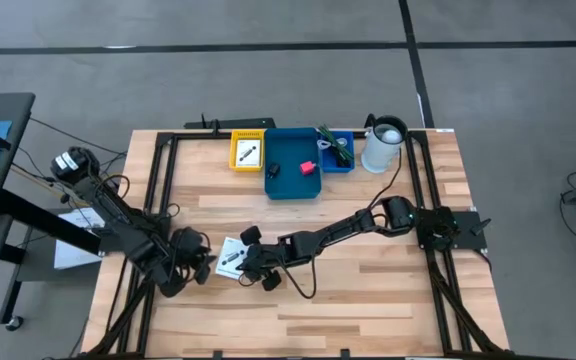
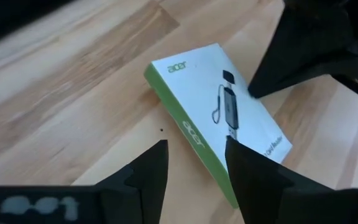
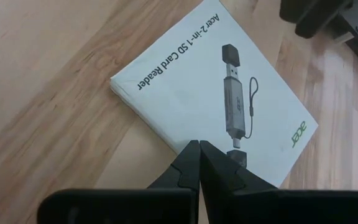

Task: Pick and place items into bin
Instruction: Put the card reader box into the yellow basket

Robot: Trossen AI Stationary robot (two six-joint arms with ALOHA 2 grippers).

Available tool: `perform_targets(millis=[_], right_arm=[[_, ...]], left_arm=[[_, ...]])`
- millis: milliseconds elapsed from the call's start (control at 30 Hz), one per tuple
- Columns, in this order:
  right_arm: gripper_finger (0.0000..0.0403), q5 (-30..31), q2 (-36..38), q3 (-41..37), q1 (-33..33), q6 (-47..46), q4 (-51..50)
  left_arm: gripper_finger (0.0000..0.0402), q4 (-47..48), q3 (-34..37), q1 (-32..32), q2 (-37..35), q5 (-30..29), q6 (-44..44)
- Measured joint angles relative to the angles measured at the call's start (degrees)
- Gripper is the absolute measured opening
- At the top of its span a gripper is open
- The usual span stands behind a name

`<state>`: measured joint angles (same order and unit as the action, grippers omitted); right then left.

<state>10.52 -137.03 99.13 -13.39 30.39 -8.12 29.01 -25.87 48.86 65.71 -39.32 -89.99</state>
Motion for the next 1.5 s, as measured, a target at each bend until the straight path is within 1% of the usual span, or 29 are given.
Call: perform_targets(millis=[233,567,833,1167,1500], right_arm=[[0.0,0.0,-0.02,0.0,-0.08,0.0,-0.15],[0.0,0.13,-0.02,-0.02,-0.46,0.0,-0.43],[0.0,0.17,-0.02,-0.02,-0.44,0.03,-0.41],[0.0,0.22,-0.04,-0.02,-0.46,0.02,-0.41],[0.0,0.22,-0.04,-0.02,-0.46,0.04,-0.43]], left_arm=[[0.017,0.37,0.0,-2.68,0.0,1.56,1.51],[0.0172,-0.62,0.0,-3.63,0.0,3.29,2.66],[0.0172,-5.1,0.0,-4.65,0.0,4.26,5.55],[0.0172,-6.46,0.0,-9.04,0.0,9.01,10.05],[0.0172,-5.59,0.0,-10.96,0.0,11.94,10.39]])
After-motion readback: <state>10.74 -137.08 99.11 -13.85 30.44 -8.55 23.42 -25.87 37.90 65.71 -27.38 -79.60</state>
